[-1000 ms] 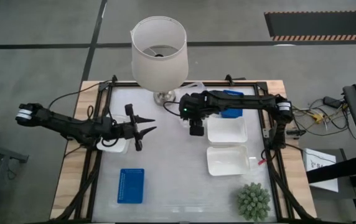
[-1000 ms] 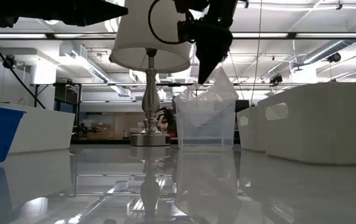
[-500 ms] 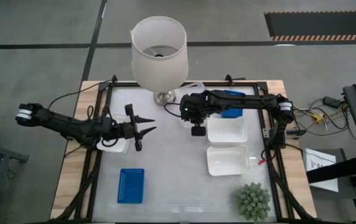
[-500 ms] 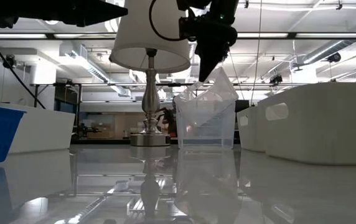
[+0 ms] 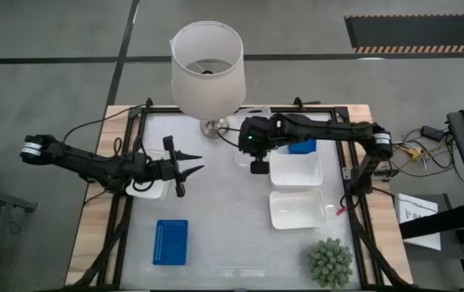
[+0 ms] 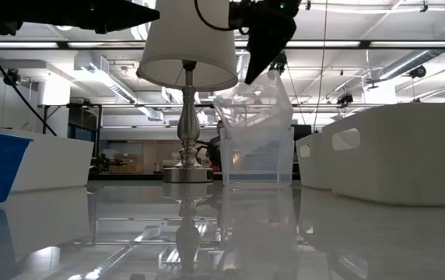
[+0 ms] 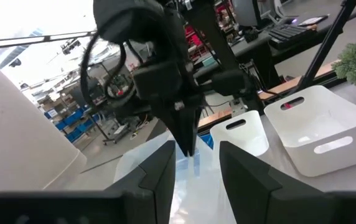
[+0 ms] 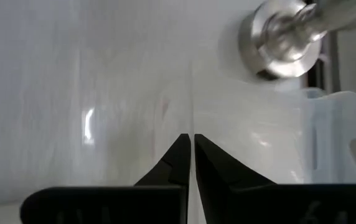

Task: Stack baskets by color
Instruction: Stack the bottom transparent bin on the transparent bin

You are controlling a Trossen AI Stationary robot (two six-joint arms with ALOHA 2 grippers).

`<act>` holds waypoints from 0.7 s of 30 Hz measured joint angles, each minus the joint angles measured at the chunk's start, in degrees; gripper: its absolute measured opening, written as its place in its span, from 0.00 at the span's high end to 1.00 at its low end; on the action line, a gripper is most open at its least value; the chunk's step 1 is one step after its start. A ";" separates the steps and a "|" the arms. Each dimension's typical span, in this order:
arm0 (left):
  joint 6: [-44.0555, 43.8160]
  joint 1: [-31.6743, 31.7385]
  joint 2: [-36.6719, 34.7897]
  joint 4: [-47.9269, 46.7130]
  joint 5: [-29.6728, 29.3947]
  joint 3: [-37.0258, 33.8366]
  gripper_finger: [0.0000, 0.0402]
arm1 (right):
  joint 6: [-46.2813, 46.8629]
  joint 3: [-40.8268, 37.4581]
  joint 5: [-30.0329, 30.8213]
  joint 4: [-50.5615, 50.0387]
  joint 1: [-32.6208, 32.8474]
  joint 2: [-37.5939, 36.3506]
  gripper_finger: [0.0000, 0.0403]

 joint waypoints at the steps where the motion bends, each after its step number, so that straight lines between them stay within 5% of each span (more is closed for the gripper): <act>1: 0.00 0.00 0.00 -0.04 0.00 0.00 0.73 | -0.01 -0.67 0.00 1.13 0.00 -0.69 0.98; 21: -0.07 0.02 0.00 -0.02 0.00 -0.46 0.73 | -3.18 -25.23 -0.17 26.14 0.00 -11.51 0.98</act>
